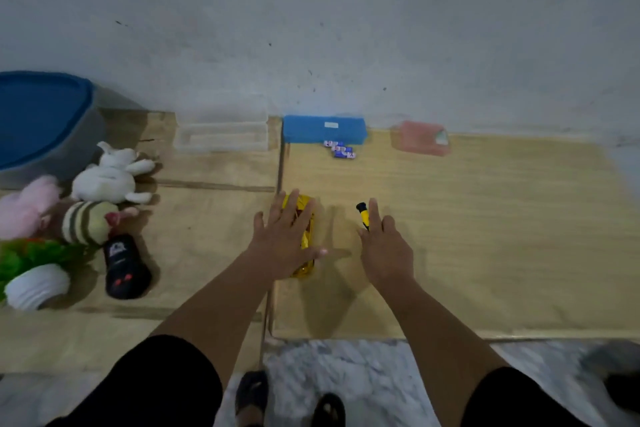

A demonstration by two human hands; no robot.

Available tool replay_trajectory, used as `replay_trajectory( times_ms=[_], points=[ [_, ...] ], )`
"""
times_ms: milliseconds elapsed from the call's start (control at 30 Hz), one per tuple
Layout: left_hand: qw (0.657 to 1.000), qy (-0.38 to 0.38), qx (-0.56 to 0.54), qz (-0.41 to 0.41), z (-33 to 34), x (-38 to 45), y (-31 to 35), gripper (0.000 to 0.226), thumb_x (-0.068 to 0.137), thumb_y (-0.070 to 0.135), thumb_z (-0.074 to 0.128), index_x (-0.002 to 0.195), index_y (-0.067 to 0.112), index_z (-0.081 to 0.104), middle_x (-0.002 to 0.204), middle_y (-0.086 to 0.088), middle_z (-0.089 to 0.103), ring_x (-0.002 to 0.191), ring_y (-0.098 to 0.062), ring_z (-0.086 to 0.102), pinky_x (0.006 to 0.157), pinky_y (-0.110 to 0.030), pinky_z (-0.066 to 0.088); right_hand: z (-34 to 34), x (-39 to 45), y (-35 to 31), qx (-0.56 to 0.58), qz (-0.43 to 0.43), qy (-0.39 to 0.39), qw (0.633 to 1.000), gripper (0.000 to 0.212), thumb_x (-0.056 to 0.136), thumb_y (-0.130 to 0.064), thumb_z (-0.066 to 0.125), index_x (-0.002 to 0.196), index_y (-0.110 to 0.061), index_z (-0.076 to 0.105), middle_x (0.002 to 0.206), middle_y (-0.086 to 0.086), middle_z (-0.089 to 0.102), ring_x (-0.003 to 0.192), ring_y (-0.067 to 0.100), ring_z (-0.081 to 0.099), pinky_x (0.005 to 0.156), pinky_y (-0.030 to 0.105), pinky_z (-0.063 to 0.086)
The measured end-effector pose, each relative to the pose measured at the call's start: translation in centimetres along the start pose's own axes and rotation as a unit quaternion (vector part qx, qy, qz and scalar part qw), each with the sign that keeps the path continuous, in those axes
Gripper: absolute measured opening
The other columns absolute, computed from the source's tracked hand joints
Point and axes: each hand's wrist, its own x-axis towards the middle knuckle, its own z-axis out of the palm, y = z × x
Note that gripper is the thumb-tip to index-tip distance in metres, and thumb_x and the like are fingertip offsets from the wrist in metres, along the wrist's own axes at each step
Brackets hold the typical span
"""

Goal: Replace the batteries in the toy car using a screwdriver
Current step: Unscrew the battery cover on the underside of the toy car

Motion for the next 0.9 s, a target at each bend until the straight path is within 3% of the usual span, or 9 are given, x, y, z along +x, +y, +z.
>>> replay_trajectory(
  times_ms=[167, 300, 400, 500, 567, 633, 733, 800, 900],
  points=[
    [0.999, 0.029, -0.001, -0.031, 1.3, 0.3, 0.5, 0.076, 0.086, 0.069, 0.031, 0.149, 0.037, 0.003, 0.159, -0.001, -0.013, 0.145, -0.025, -0.006, 0.11, -0.051, 0.019, 2.6, -0.5, 0.8, -0.002, 0.024, -0.009, 1.0, 0.056, 0.102, -0.032, 0.029, 0.151, -0.017, 0.005, 0.125, 0.011, 0.044, 0.102, 0.029, 0.053, 0.069, 0.037, 0.044],
    [0.997, 0.032, 0.024, -0.066, 0.7, 0.3, 1.0, 0.063, 0.087, 0.068, 0.033, 0.144, 0.046, 0.018, 0.158, -0.005, -0.004, 0.14, -0.032, 0.01, 0.106, -0.05, 0.027, 3.6, -0.3, 0.6, -0.013, 0.008, 0.042, 0.999, 0.06, 0.079, -0.023, 0.072, 0.133, -0.006, 0.051, 0.086, 0.015, 0.06, 0.069, 0.031, 0.059, 0.041, 0.028, 0.035],
    [0.993, 0.022, 0.015, -0.111, 0.5, 0.3, 2.2, 0.06, 0.089, 0.061, 0.041, 0.143, 0.045, 0.023, 0.156, -0.006, 0.008, 0.128, -0.037, 0.027, 0.097, -0.044, 0.039, 3.9, -0.4, 0.7, -0.026, -0.003, 0.065, 0.997, 0.065, 0.068, -0.025, 0.081, 0.125, -0.004, 0.058, 0.079, 0.013, 0.059, 0.061, 0.027, 0.058, 0.035, 0.024, 0.034],
    [0.991, 0.002, -0.01, -0.136, 0.4, 0.7, 2.8, 0.057, 0.091, 0.048, 0.047, 0.144, 0.042, 0.025, 0.155, -0.007, 0.008, 0.124, -0.04, 0.033, 0.094, -0.043, 0.041, 3.6, -0.2, 0.8, -0.017, -0.024, 0.076, 0.997, 0.056, 0.082, -0.035, 0.065, 0.129, -0.007, 0.054, 0.084, 0.013, 0.059, 0.065, 0.027, 0.057, 0.039, 0.026, 0.039],
    [0.99, 0.015, -0.053, -0.131, 0.2, 0.8, 2.6, 0.055, 0.091, 0.041, 0.049, 0.142, 0.043, 0.029, 0.155, -0.008, 0.01, 0.126, -0.04, 0.033, 0.099, -0.043, 0.037, 3.2, 0.0, 1.0, -0.039, -0.06, 0.105, 0.992, 0.054, 0.088, -0.043, 0.04, 0.133, -0.015, 0.052, 0.088, 0.011, 0.058, 0.068, 0.026, 0.055, 0.049, 0.028, 0.041],
    [0.982, 0.045, -0.141, -0.118, -0.2, 0.6, 1.9, 0.053, 0.092, 0.035, 0.051, 0.141, 0.042, 0.034, 0.155, -0.009, 0.014, 0.132, -0.037, 0.031, 0.106, -0.042, 0.031, 2.6, 0.3, 0.9, -0.025, -0.127, 0.136, 0.982, 0.053, 0.093, -0.046, 0.03, 0.136, -0.021, 0.046, 0.096, 0.01, 0.058, 0.074, 0.025, 0.055, 0.058, 0.031, 0.042],
    [0.951, 0.099, -0.281, -0.088, -1.5, -0.1, 0.7, 0.052, 0.092, 0.027, 0.055, 0.14, 0.039, 0.038, 0.152, -0.009, 0.025, 0.139, -0.024, 0.028, 0.109, -0.033, 0.025, 1.1, 0.9, -0.3, 0.046, -0.194, 0.1, 0.975, 0.057, 0.096, -0.053, 0.012, 0.141, -0.027, 0.036, 0.11, 0.014, 0.055, 0.087, 0.027, 0.056, 0.068, 0.036, 0.046],
    [0.93, 0.117, -0.34, -0.072, -2.2, -0.5, -0.1, 0.053, 0.092, 0.027, 0.055, 0.141, 0.04, 0.037, 0.142, -0.006, 0.04, 0.127, -0.014, 0.039, 0.1, -0.026, 0.031, -0.1, 1.4, -1.4, 0.069, -0.205, 0.071, 0.974, 0.067, 0.092, -0.059, 0.001, 0.143, -0.03, 0.034, 0.12, 0.015, 0.051, 0.098, 0.028, 0.054, 0.076, 0.039, 0.046],
    [0.898, 0.118, -0.419, -0.059, -3.3, -1.1, -1.0, 0.055, 0.093, 0.027, 0.055, 0.141, 0.043, 0.035, 0.138, -0.001, 0.045, 0.122, -0.011, 0.044, 0.102, -0.032, 0.038, -1.8, 2.0, -2.9, 0.073, -0.227, 0.051, 0.97, 0.07, 0.087, -0.064, -0.003, 0.144, -0.037, 0.027, 0.128, 0.013, 0.045, 0.108, 0.027, 0.05, 0.083, 0.041, 0.043]
  ],
)
